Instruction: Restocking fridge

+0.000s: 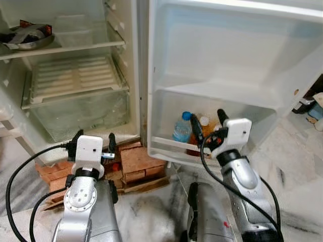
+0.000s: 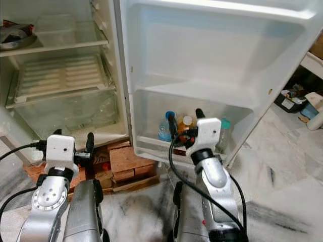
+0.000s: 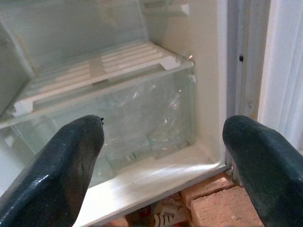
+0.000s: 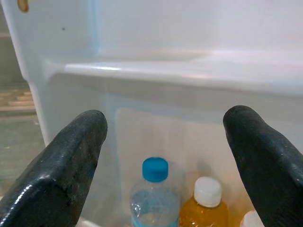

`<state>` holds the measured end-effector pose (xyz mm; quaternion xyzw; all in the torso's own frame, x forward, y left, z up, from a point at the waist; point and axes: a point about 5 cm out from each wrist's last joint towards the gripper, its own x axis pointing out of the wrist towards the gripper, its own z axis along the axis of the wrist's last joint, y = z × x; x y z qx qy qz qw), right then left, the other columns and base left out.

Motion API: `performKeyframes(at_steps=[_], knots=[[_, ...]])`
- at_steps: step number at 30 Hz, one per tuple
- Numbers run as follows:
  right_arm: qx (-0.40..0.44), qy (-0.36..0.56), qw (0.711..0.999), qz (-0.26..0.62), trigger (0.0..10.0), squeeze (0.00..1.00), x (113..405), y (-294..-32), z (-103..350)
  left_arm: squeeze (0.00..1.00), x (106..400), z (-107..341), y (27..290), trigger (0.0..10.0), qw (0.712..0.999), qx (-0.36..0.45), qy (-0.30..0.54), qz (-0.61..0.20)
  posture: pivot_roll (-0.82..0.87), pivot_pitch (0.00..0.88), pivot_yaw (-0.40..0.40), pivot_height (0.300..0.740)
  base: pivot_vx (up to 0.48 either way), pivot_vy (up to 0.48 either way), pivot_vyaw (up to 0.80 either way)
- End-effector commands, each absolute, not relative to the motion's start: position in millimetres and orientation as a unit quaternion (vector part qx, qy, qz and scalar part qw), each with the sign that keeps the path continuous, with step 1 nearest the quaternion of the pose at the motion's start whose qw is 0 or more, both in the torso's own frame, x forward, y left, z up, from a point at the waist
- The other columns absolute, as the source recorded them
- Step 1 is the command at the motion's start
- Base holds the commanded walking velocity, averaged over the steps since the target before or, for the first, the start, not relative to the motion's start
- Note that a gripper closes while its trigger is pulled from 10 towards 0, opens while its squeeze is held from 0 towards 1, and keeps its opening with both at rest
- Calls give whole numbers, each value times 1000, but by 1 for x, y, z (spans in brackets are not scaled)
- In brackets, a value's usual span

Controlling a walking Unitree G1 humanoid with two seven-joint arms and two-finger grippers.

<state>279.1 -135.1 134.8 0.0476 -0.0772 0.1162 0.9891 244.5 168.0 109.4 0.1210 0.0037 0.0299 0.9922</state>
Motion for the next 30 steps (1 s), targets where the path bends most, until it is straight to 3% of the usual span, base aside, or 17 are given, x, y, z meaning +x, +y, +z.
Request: performKeyframes(at_steps=[1, 25, 30], knots=[[48, -81, 990, 108, 10000, 0, 280, -139, 138, 0, 245, 109, 169, 10000, 992, 122, 2, 31, 124, 0, -48, 545, 0, 0, 0], [80, -61, 988, 121, 10000, 0, 281, -132, 133, 0, 248, 104, 170, 10000, 989, 135, 20, 52, 121, 1, -51, 675, 0, 0, 0], [67, -28, 992, 102, 10000, 0, 283, -133, 123, 0, 248, 103, 169, 10000, 990, 133, 21, 50, 120, 2, -51, 675, 0, 0, 0]])
